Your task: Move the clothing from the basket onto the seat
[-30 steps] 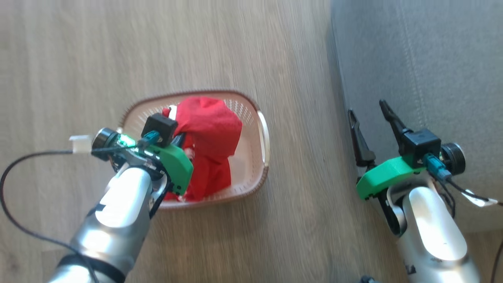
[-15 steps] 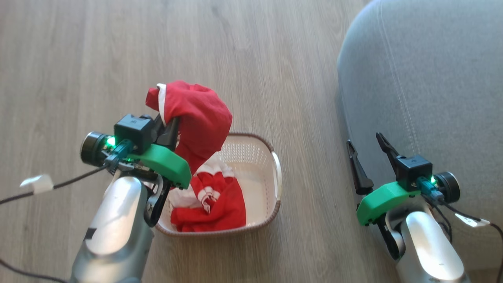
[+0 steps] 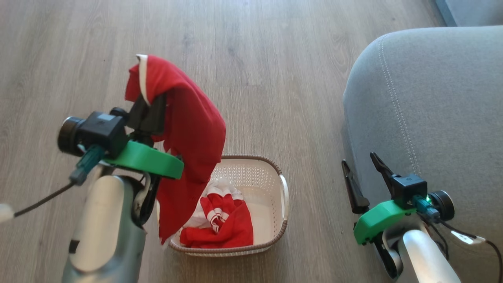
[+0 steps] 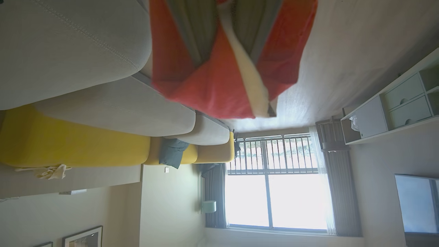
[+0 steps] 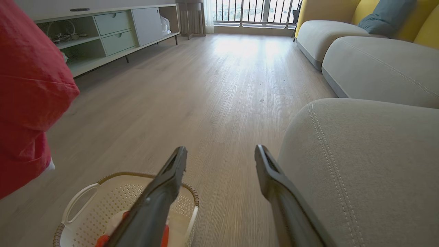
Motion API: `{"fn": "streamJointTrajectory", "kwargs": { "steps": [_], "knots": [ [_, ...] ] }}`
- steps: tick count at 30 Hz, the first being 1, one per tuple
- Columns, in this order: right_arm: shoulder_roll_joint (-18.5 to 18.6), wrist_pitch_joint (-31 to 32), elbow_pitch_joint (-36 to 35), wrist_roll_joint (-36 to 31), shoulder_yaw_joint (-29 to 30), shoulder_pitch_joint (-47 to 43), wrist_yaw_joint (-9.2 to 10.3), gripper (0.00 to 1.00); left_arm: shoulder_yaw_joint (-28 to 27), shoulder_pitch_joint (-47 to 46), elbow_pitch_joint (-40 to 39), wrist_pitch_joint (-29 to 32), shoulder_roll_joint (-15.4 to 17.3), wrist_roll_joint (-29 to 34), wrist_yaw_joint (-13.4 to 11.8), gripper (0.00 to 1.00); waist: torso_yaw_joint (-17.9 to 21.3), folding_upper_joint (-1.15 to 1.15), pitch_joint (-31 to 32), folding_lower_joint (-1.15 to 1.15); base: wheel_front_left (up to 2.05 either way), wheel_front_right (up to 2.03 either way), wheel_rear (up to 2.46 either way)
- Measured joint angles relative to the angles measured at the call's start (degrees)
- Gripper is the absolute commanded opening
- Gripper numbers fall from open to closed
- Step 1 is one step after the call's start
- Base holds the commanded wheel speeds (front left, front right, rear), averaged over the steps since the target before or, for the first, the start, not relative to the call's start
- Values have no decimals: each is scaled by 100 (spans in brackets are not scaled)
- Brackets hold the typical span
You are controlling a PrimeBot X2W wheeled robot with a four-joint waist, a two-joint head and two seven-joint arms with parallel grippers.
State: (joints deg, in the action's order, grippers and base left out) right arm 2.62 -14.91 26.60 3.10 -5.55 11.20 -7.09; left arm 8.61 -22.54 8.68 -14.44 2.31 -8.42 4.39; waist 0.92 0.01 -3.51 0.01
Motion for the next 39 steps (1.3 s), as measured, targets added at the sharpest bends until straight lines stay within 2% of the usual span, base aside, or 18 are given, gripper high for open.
{"fn": "streamJointTrajectory", "kwargs": {
  "steps": [9, 15, 20, 28, 39],
  "knots": [
    [0, 5, -226, 57, -68, -31, 0, 100, -105, 141, -866, -1, 0, -166, -53, 0, 15, 0, 81, 0, 0, 0, 0],
    [0, 5, -323, 125, -196, -68, 0, 100, 66, 125, -1201, -1, 0, -166, -37, 0, 4, 0, 96, 0, 0, 0, 0],
    [0, 5, -363, 151, -215, -157, 0, 100, 420, 109, -1218, -1, 0, -57, 102, 0, 20, 0, 91, 0, 0, 0, 0],
    [0, 5, -424, 152, -275, -159, 0, 100, 968, 163, -1140, -1, 2, -63, 192, 0, 57, 0, 135, 0, 0, 0, 0],
    [0, 5, -569, 151, -296, -261, 0, 100, 1045, 164, -1113, -1, 2, -66, 138, 0, 55, 0, 156, 0, 0, 0, 0]
  ]
}}
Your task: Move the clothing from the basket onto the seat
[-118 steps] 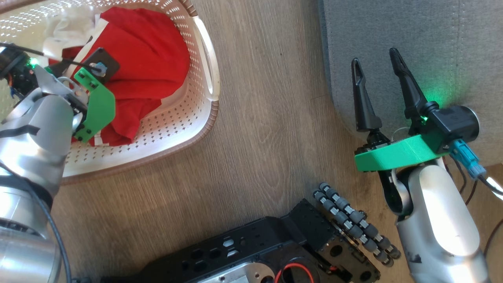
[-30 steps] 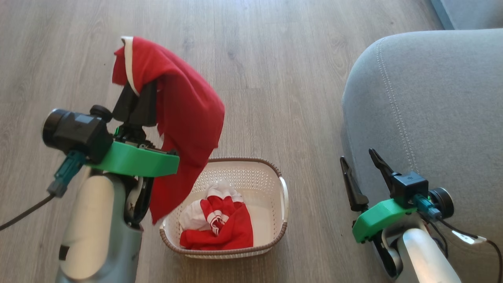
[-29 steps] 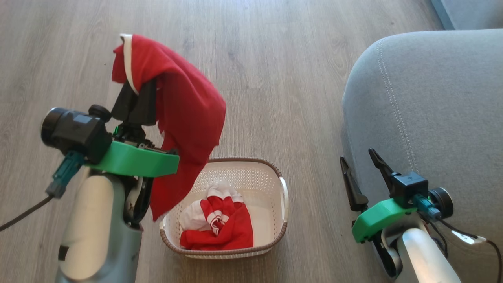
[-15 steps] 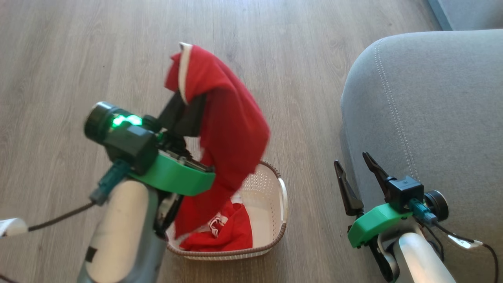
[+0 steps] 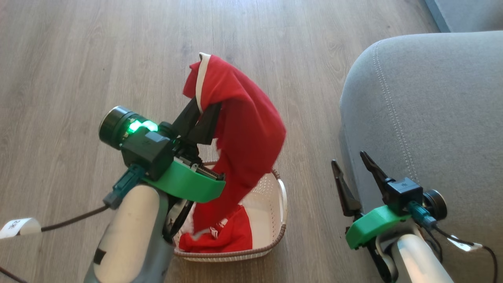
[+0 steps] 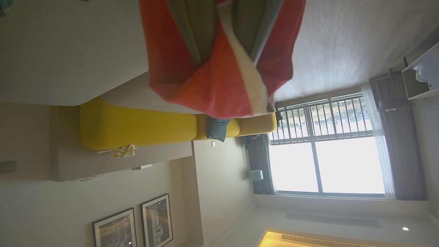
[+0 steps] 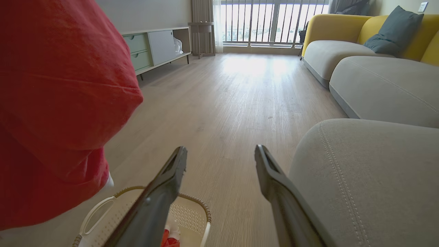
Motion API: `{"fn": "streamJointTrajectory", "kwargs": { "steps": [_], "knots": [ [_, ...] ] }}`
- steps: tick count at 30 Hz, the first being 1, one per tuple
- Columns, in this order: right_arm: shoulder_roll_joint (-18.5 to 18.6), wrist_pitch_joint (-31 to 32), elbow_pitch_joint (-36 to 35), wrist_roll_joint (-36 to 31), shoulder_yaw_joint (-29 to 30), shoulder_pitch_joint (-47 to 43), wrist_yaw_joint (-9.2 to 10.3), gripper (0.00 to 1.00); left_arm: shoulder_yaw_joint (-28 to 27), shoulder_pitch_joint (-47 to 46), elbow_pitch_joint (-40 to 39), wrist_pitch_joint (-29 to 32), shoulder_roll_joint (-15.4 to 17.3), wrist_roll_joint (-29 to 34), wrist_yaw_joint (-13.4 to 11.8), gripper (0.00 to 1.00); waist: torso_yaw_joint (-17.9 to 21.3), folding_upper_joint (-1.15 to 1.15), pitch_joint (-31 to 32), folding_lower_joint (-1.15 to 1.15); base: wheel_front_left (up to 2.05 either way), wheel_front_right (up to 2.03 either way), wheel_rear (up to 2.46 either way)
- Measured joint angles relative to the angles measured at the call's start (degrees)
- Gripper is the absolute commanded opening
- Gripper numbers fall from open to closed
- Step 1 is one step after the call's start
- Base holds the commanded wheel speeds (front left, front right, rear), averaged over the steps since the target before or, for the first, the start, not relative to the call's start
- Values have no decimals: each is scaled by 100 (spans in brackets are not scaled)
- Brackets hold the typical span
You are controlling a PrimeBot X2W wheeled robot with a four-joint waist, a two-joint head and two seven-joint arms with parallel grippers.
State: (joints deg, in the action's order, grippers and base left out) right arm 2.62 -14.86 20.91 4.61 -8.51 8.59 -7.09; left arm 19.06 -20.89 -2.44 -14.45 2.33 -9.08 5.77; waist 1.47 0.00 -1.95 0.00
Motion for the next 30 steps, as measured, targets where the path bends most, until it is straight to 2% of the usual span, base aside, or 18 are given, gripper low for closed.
{"fn": "streamJointTrajectory", "kwargs": {
  "steps": [7, 12, 18, 30],
  "knots": [
    [45, 0, -592, -310, -271, -12, 0, 100, -11, -2, 5, 0, 0, -51, -25, 0, -12, 0, -47, 0, 0, 0, 0],
    [455, 0, -1152, -531, -697, -131, 0, 100, -40, -7, 27, 0, 1, -51, -25, 0, -18, 0, -107, 0, 0, 0, 0],
    [730, 0, -1636, -609, -1182, -219, 0, 100, -48, -12, 93, 0, 1, -51, -24, 0, -24, 0, -122, 0, 0, 0, 0],
    [798, 0, -1478, -708, -1686, -75, 0, 100, 222, -18, 113, 0, 2, -151, -41, 0, -32, -1, -118, -1, 0, 0, 0]
  ]
}}
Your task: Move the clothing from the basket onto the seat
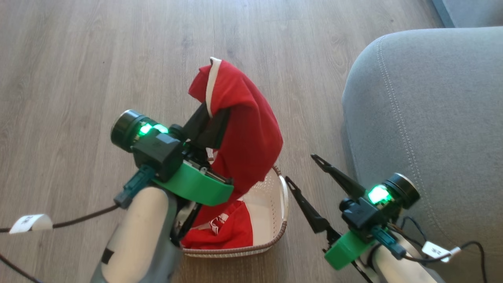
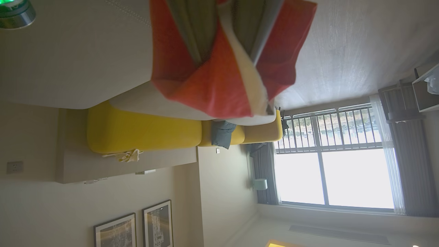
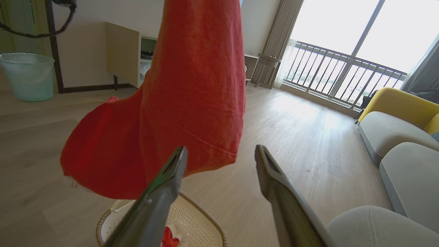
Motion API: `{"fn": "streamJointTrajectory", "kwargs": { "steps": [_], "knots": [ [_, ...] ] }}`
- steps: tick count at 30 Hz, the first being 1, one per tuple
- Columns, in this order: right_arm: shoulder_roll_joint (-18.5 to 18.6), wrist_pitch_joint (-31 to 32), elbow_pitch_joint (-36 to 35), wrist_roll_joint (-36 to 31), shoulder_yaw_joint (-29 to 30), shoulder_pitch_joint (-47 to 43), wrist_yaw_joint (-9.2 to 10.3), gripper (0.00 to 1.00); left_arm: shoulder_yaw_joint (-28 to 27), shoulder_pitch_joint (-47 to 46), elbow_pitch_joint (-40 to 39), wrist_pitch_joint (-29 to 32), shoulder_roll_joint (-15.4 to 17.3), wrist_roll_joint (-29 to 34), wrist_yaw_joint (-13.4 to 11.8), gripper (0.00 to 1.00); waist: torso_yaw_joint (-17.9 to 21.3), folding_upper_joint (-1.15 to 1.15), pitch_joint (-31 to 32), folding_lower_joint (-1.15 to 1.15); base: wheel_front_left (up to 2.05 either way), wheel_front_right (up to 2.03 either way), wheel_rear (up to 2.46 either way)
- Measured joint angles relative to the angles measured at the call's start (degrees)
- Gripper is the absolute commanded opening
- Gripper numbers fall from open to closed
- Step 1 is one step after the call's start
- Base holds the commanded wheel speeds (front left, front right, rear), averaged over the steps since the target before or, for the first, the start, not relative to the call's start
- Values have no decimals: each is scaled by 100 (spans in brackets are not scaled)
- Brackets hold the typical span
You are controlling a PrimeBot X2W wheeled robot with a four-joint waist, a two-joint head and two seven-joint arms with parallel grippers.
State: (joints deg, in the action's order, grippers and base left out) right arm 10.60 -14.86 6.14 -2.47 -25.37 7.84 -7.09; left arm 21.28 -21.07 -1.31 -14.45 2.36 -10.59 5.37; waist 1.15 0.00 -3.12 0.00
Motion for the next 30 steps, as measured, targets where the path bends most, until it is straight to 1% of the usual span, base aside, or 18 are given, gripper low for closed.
{"fn": "streamJointTrajectory", "kwargs": {
  "steps": [3, 6, 9, 14, 20, 30],
  "knots": [
    [-23, 0, 80, 0, -215, 230, 0, 100, 158, -1, 5, 0, 2, -153, 2, 0, -21, 0, 11, 0, 0, 0, 0],
    [-24, 0, 191, 0, -516, 448, 0, 100, 328, -3, 23, 0, 3, -153, 7, 0, -41, 0, 13, 0, 0, 0, 0],
    [-23, 0, 326, 2, -659, 598, 0, 100, 488, -4, 26, 0, 3, -156, 5, 0, -71, 0, 27, 0, 0, 0, 0],
    [-54, 0, 578, 0, -666, 769, 0, 100, 739, -7, 22, 0, 5, -202, 0, 0, -141, 0, 35, 0, 0, 0, 0],
    [-213, 0, 828, -118, -649, 934, 0, 100, 1049, -9, -10, 0, 10, -203, -7, 0, -234, 0, 41, 0, 0, 0, 0],
    [-436, 0, 1162, -168, -580, 1018, 0, 100, 1401, -10, -105, 0, 21, -264, -48, 0, -336, 0, 37, 0, 0, 0, 0]
  ]
}}
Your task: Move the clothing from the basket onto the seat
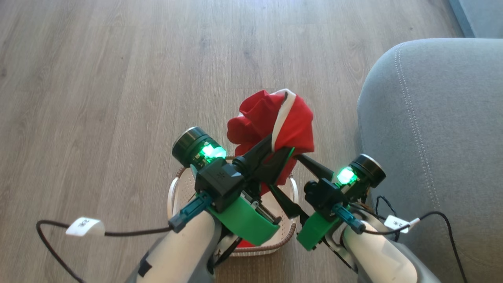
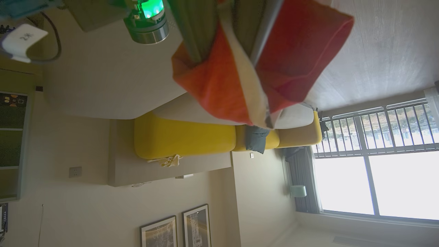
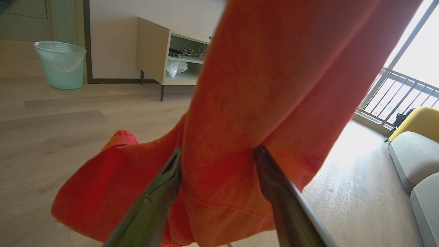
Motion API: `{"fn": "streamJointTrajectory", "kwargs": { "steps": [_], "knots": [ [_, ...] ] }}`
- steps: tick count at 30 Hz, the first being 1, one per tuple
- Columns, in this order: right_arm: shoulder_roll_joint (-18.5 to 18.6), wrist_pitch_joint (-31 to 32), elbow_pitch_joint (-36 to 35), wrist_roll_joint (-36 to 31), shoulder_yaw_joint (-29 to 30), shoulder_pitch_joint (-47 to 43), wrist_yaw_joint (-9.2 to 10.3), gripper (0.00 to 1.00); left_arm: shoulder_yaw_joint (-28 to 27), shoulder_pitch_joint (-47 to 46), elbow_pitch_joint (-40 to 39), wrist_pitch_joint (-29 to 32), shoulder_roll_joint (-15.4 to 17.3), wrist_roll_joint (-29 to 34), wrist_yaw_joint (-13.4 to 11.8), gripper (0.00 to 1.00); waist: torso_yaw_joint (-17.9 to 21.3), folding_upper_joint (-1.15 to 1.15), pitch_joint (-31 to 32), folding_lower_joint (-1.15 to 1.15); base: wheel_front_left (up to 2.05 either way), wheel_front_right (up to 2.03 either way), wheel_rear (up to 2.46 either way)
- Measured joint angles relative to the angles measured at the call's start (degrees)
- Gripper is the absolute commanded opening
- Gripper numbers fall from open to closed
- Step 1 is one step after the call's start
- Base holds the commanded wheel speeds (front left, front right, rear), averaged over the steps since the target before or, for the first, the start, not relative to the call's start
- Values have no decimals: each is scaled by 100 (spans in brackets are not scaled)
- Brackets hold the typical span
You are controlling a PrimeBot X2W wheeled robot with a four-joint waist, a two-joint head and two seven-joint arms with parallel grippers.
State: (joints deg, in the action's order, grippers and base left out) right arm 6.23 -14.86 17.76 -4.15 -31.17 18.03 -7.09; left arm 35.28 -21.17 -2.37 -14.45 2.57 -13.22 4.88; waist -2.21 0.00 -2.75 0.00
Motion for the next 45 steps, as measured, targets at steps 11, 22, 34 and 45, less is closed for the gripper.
{"fn": "streamJointTrajectory", "kwargs": {
  "steps": [11, 22, 34, 45],
  "knots": [
    [-136, 0, 105, 131, 345, 47, 0, 0, 9, -2, -116, 0, 0, 0, -54, 0, -52, 0, 1, 0, 0, 0, 0],
    [-229, 0, -465, 153, 1379, -8, 0, 0, -401, 28, -111, 0, -1, -54, -53, 0, -28, 0, 26, 0, 0, 0, 0],
    [-252, 0, -1348, 422, 1993, -245, 0, 0, -321, 259, 197, 0, 0, -45, 27, 0, -43, 0, 102, 0, 0, 0, 0],
    [-253, 0, -1446, 474, 1991, -247, 0, 0, -178, 272, 481, 0, -1, 25, 105, 100, -54, 0, 129, 0, 0, 0, 0]
  ]
}}
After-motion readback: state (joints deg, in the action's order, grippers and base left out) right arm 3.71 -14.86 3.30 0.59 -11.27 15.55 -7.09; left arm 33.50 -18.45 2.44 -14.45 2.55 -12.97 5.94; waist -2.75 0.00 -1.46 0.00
